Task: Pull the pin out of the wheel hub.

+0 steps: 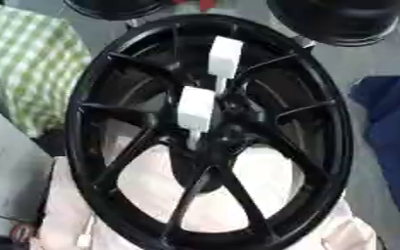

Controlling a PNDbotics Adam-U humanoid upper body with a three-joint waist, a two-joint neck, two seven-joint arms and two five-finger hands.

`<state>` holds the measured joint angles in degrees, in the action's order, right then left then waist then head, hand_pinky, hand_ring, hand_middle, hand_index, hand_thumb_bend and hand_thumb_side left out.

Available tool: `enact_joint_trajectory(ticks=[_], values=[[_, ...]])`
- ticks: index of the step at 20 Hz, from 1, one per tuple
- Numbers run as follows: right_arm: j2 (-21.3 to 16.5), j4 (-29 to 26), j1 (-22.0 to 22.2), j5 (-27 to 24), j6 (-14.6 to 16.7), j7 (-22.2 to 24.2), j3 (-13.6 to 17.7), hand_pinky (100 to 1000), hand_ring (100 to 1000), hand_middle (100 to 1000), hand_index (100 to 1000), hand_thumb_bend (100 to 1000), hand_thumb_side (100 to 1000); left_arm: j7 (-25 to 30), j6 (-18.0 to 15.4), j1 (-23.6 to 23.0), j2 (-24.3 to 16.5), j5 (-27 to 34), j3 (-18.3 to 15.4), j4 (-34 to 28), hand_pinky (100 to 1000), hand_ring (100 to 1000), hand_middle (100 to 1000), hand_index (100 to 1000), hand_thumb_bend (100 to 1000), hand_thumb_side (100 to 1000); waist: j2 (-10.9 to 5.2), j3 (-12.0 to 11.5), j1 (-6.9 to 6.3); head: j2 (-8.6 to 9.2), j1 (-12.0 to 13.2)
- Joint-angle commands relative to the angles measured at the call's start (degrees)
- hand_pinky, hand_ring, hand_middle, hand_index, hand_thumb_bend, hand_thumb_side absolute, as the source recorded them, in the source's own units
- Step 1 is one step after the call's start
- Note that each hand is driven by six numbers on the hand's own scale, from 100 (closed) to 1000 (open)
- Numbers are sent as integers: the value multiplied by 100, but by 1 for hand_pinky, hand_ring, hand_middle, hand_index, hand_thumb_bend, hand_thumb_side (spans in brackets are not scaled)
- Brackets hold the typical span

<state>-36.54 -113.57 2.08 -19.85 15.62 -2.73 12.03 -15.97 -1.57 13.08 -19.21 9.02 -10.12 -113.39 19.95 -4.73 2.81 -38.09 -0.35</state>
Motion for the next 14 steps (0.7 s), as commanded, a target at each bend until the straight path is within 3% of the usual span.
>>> enact_joint_trajectory(ticks=[1, 8, 12, 13, 14], values=[[-84, -102, -12, 9, -21, -4, 61, 733, 634, 544, 737, 315, 298, -17, -39, 56, -138, 16, -28, -120, 950, 680, 611, 817, 178, 759, -95, 7, -14, 74, 3], [-71, -102, 2, 21, -36, -10, 65, 733, 634, 543, 737, 315, 298, 9, -96, 128, -284, -23, 14, -120, 945, 682, 612, 818, 186, 717, -108, 20, -46, 53, 3], [-113, -102, 12, 8, -44, -9, 56, 733, 634, 543, 736, 315, 298, 220, -253, 343, -828, -176, 168, -120, 937, 684, 615, 821, 193, 675, -147, 25, -88, 32, -10], [-127, -102, 16, 6, -49, -6, 52, 733, 634, 543, 736, 315, 298, 312, -298, 402, -1034, -236, 224, -120, 927, 686, 615, 826, 243, 665, -157, 30, -105, 28, -11], [-140, -102, 19, 4, -53, -4, 49, 733, 634, 543, 736, 316, 300, 427, -353, 463, -1277, -316, 289, -120, 926, 687, 617, 827, 194, 643, -166, 36, -120, 25, -11]])
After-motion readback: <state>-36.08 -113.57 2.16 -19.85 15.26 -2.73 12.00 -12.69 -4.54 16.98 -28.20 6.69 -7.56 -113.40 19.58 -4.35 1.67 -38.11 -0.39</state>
